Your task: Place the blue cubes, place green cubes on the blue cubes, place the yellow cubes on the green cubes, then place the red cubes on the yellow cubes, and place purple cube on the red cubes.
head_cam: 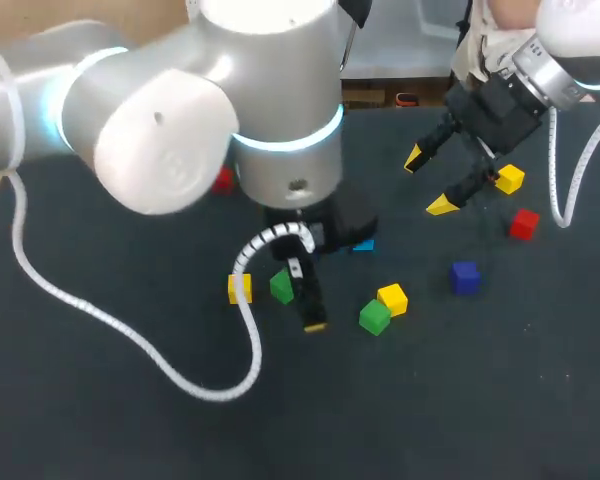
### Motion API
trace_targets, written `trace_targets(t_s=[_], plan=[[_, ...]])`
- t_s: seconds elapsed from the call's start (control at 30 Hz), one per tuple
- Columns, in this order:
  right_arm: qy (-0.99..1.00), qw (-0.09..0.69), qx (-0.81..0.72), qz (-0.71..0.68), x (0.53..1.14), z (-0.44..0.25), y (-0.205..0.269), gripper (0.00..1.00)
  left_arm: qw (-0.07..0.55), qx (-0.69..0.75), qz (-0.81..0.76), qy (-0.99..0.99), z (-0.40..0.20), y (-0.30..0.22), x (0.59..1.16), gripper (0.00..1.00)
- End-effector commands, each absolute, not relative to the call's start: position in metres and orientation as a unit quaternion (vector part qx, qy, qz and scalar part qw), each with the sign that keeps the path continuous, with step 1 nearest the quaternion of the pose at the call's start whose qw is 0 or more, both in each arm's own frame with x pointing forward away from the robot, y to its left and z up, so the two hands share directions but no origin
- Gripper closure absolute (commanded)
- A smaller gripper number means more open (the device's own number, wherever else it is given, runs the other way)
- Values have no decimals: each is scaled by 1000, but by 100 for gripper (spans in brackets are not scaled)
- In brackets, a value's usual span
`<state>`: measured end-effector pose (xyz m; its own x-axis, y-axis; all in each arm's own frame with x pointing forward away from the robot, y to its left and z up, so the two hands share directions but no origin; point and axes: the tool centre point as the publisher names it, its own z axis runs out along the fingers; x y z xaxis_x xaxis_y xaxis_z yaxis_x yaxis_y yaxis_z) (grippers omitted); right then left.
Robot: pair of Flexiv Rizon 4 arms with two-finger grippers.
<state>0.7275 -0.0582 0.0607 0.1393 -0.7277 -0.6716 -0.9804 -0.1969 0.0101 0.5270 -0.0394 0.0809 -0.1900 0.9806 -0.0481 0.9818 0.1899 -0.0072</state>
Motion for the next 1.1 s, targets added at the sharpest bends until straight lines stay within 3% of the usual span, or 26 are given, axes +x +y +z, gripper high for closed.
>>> trace_targets(t_s=[0.03,0.43,1.1], plan=[[592,225,-721,282,727,61,-58,0,23,623,-27,781,73,-41,522,0],[592,225,-721,282,727,61,-58,0,42,528,-25,848,71,-23,544,0],[592,225,-721,282,727,61,-58,0,27,504,-69,860,28,-16,573,0]])
